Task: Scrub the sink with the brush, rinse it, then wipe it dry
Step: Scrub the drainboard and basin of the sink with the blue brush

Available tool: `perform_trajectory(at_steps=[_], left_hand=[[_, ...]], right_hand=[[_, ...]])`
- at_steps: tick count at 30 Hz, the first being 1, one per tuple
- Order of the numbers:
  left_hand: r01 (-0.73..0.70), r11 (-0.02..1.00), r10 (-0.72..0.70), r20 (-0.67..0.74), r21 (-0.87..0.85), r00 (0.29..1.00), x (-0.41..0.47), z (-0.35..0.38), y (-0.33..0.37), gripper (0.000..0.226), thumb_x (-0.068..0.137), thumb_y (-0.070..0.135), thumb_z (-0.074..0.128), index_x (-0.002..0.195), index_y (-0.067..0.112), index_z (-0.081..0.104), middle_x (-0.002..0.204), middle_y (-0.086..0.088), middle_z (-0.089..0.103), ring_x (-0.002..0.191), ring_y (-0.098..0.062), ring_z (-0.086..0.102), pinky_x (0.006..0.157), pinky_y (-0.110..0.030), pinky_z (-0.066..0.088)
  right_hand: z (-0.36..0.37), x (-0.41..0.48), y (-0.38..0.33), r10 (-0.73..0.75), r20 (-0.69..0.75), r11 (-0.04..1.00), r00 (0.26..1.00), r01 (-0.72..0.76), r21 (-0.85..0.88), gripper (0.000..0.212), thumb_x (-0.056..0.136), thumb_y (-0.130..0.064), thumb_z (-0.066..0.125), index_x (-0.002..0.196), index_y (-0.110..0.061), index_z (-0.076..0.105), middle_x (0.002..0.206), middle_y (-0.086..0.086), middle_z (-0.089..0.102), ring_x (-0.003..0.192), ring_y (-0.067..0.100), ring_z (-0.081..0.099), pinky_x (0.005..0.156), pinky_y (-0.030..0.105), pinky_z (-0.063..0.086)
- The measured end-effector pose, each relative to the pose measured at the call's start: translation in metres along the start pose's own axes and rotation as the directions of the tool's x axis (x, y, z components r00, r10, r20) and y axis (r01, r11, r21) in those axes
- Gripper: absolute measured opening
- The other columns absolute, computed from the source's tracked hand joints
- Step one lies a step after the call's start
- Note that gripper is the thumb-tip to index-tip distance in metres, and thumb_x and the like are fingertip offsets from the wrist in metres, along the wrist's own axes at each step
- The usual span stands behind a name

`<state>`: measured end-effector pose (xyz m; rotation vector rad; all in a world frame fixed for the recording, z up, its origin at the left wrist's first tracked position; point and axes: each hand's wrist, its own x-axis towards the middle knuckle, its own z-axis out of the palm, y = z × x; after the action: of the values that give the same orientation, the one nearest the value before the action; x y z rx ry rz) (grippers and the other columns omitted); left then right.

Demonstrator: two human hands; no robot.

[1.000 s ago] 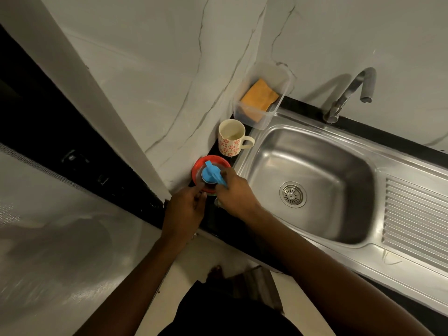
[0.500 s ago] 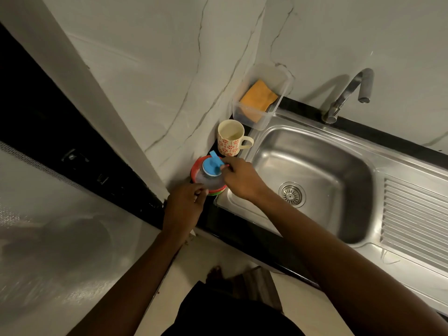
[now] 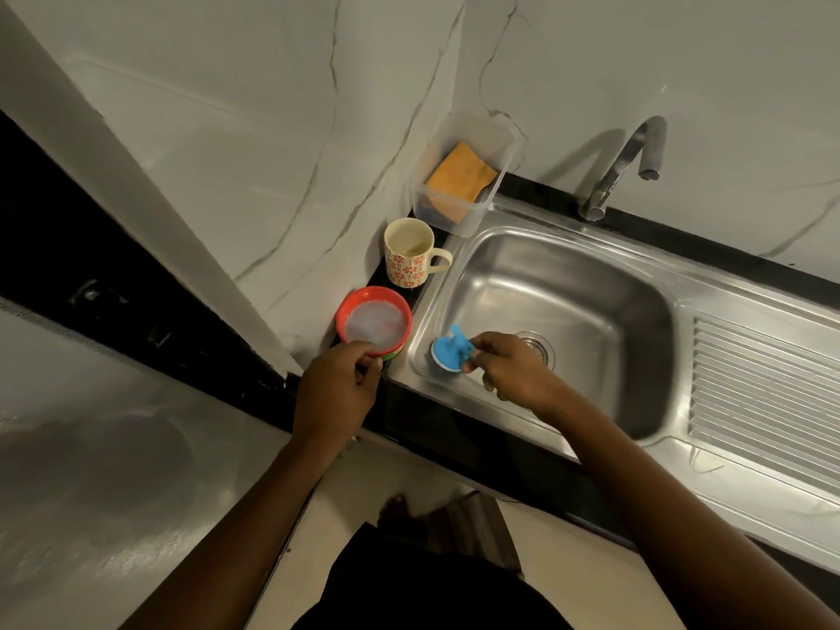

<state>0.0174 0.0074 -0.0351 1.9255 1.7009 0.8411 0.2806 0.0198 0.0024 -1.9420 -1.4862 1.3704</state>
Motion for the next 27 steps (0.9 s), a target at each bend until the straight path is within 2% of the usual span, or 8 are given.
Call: perform_trajectory(at_steps=[3,7,10,15,18,20,24,27], left_hand=[[-0.028,1.0,0.028,0.025,-0.008,0.999,-0.003,0.002,0.009,0.009,0.097,0.024,0.07,0.102,0.017,0.074,0.09,0.007,0.073,0.079,-0.006,0.066,0.072,-0.033,0.062],[-0.072,0.997,0.074,0.071,-0.025,0.995,-0.008,0.003,0.013,0.01,0.098,0.024,0.068,0.104,0.018,0.073,0.09,0.008,0.072,0.08,-0.005,0.066,0.072,-0.035,0.062],[-0.066,0.998,0.067,0.08,-0.025,0.995,-0.01,0.001,0.013,0.01,0.098,0.026,0.068,0.102,0.018,0.073,0.088,0.009,0.071,0.077,-0.005,0.065,0.07,-0.034,0.062],[-0.058,0.998,0.061,0.11,-0.035,0.992,-0.012,0.001,0.013,0.012,0.098,0.027,0.068,0.102,0.018,0.074,0.086,0.008,0.072,0.076,-0.005,0.066,0.071,-0.035,0.062],[-0.06,0.998,0.064,0.124,-0.03,0.99,-0.011,0.001,0.016,0.013,0.099,0.027,0.067,0.103,0.018,0.074,0.086,0.008,0.072,0.077,-0.006,0.066,0.07,-0.037,0.062],[-0.062,0.998,0.065,0.128,-0.025,0.99,-0.009,0.001,0.017,0.013,0.098,0.028,0.067,0.102,0.018,0.075,0.084,0.009,0.071,0.074,-0.006,0.066,0.068,-0.037,0.061],[-0.062,0.998,0.063,0.13,-0.014,0.989,-0.006,0.002,0.018,0.012,0.099,0.029,0.067,0.095,0.019,0.073,0.076,0.009,0.069,0.066,-0.006,0.063,0.063,-0.036,0.06],[-0.061,0.998,0.064,0.157,-0.026,0.986,-0.006,0.008,0.021,0.011,0.099,0.028,0.067,0.094,0.02,0.072,0.074,0.01,0.067,0.066,-0.006,0.063,0.062,-0.036,0.06]], right_hand=[[0.034,0.013,-0.001,-0.018,-0.053,0.983,0.998,0.008,-0.182,0.031,0.104,-0.028,0.052,0.129,-0.019,0.067,0.119,0.009,0.072,0.099,0.025,0.066,0.082,0.034,0.049],[0.065,0.003,-0.004,-0.096,-0.102,0.946,0.99,0.059,-0.318,0.042,0.105,-0.046,0.053,0.144,-0.031,0.057,0.121,0.003,0.071,0.094,0.018,0.062,0.08,0.032,0.046],[0.044,-0.012,0.01,-0.127,-0.044,0.875,0.991,0.092,-0.476,0.041,0.102,-0.048,0.056,0.142,-0.04,0.058,0.115,0.0,0.072,0.097,0.021,0.067,0.084,0.037,0.055],[0.029,0.014,0.012,-0.057,-0.149,0.903,0.987,-0.013,-0.43,0.037,0.102,-0.045,0.058,0.136,-0.034,0.063,0.111,0.0,0.075,0.093,0.019,0.069,0.086,0.043,0.059],[0.057,0.021,-0.003,-0.08,-0.113,0.951,0.99,0.042,-0.307,0.037,0.101,-0.044,0.06,0.137,-0.034,0.064,0.112,-0.003,0.073,0.088,0.013,0.064,0.075,0.033,0.052],[0.053,0.012,0.006,-0.052,-0.085,0.955,0.995,0.024,-0.294,0.037,0.1,-0.045,0.061,0.136,-0.035,0.065,0.109,-0.004,0.073,0.084,0.01,0.063,0.07,0.029,0.049],[0.007,0.002,0.039,0.055,-0.077,0.919,0.996,-0.08,-0.385,0.042,0.098,-0.05,0.064,0.136,-0.031,0.066,0.109,-0.003,0.073,0.092,0.013,0.067,0.085,0.036,0.056],[0.014,0.012,0.029,0.05,-0.152,0.934,0.987,-0.1,-0.343,0.044,0.098,-0.047,0.065,0.138,-0.028,0.065,0.114,0.002,0.073,0.096,0.019,0.068,0.089,0.04,0.057]])
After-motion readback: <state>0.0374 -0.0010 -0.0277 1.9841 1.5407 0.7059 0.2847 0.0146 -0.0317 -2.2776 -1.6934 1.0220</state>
